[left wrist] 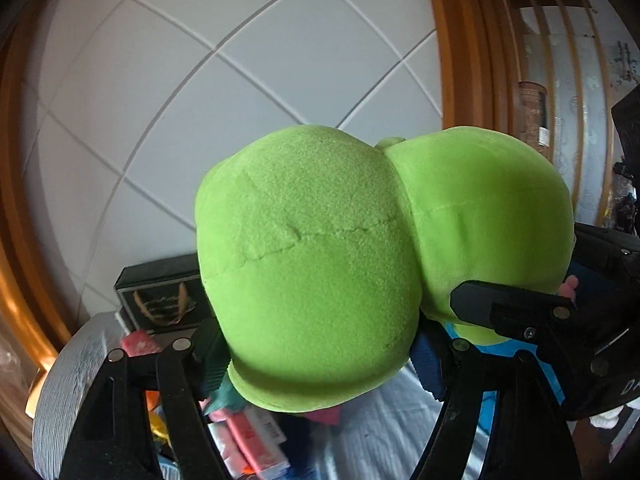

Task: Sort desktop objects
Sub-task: 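Carry the green frog plush with both grippers over the blue crate, then open both grippers to drop the frog plush into the crate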

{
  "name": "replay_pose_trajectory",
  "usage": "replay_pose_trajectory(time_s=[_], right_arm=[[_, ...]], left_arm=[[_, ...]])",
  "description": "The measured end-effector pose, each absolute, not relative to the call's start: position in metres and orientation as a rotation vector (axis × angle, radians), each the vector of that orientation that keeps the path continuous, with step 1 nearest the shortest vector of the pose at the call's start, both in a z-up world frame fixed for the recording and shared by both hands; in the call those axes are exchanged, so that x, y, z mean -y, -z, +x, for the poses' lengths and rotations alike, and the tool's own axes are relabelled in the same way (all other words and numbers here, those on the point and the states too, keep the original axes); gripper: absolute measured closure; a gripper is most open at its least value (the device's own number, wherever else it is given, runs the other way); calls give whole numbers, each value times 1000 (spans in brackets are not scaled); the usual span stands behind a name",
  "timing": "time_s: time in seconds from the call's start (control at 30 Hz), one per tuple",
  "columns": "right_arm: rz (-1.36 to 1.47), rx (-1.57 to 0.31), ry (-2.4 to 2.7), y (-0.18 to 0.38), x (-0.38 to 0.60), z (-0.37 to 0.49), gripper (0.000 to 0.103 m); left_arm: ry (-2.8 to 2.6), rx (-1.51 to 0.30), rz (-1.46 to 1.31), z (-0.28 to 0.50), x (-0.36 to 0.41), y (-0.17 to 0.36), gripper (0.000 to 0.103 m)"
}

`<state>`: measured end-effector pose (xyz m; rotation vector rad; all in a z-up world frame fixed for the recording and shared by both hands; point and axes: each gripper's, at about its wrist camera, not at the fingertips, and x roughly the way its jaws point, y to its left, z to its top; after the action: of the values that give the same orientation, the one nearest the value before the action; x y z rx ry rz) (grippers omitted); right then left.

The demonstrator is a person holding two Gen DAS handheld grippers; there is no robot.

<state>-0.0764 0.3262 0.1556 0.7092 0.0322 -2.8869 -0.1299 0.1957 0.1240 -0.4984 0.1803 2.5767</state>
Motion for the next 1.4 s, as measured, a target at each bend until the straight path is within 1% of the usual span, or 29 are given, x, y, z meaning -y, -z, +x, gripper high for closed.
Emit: replay_pose_trajectory(time_s=[0.17,0.27,0.37,0.5,0.57,0.73,0.77,0.9,0.97,1.03,1.13,1.23,1.4], right_arm=[[731,-28,2983,-187,-412,-65,16],[787,-4,3020,-199,-467,-69,16],[857,60,3039,-203,-520,-81,16],[939,180,3028,-197,-593,-97,16],[992,223,3007,-190,-625,-113,15],[1184,394,2889,-144,-699,-162,15],[1211,427,2872,-137,-713,-161,15],[1324,623,2801,-85,-747,-187,15],[1352,697,2764,-60,-756,-195,15],[1456,805,2681,-33,-761,-203,15],[1585,767,2662,-6,-770,-218,15],[1664,868,2554,17,-775,-225,15],[1667,899,2574,16,-779,-221,9]], left_arm=[[-2488,-244,-458,-136,-293,-155,28],[-2431,-235,-497,-144,-346,-162,28],[-2372,-235,-573,-166,-405,-169,28],[-2329,-290,-657,-186,-474,-172,28],[-2297,-324,-731,-203,-508,-167,28],[-2215,-369,-995,-246,-595,-119,28],[-2204,-383,-1032,-253,-607,-108,28],[-2181,-460,-1162,-279,-650,-69,28],[-2182,-514,-1200,-287,-659,-50,29],[-2164,-562,-1243,-296,-665,-27,28],[-2078,-594,-1375,-304,-670,4,28],[-2057,-665,-1426,-303,-669,19,28],[-2054,-574,-1488,-313,-660,20,26]])
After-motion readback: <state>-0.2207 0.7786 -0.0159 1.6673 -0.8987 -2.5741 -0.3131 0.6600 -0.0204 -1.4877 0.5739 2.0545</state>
